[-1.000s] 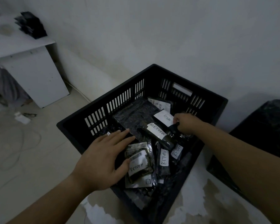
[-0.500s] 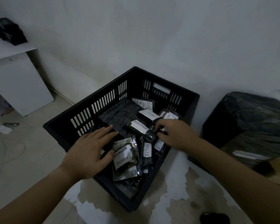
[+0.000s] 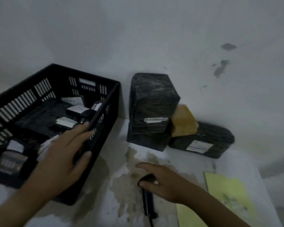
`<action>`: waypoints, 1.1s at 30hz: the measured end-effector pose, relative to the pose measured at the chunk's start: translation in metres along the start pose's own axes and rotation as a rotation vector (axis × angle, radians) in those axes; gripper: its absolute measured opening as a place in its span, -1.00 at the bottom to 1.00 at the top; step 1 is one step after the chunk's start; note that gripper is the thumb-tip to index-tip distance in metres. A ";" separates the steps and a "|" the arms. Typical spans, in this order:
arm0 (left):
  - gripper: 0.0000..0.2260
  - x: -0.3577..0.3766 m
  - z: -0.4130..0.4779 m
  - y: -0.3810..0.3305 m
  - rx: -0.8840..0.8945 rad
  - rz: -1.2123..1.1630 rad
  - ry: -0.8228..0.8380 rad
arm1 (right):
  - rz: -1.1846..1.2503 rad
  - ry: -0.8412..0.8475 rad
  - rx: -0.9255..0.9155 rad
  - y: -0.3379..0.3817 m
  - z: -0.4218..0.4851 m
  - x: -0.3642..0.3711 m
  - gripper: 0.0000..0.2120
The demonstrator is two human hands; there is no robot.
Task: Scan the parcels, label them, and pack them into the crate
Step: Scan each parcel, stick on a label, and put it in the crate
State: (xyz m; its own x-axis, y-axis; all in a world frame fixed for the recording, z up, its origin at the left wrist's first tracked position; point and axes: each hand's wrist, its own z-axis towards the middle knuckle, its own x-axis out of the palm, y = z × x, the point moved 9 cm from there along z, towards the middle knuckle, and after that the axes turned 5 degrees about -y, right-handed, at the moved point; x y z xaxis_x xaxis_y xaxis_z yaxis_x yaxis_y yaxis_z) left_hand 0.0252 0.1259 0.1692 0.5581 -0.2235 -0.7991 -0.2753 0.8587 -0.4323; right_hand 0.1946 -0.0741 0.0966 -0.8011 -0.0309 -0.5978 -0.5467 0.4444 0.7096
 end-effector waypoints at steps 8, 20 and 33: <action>-0.52 0.173 -0.007 -0.126 -0.008 -0.342 0.192 | 0.265 -0.363 0.214 -0.139 -0.071 -0.058 -0.47; -0.43 0.253 0.063 -0.150 -0.189 -0.311 0.415 | 1.078 -0.666 0.463 -0.206 0.011 -0.176 -0.23; -0.47 0.197 0.122 -0.152 -0.047 0.053 0.054 | 1.128 -0.633 0.416 -0.223 0.013 -0.176 -0.43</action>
State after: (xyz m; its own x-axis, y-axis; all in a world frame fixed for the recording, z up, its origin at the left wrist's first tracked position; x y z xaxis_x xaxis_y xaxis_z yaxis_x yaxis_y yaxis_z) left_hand 0.2725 0.0079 0.1289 0.4995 -0.2040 -0.8420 -0.3403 0.8475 -0.4073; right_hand 0.4606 -0.1560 0.0380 -0.4503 0.8892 0.0815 0.5301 0.1927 0.8258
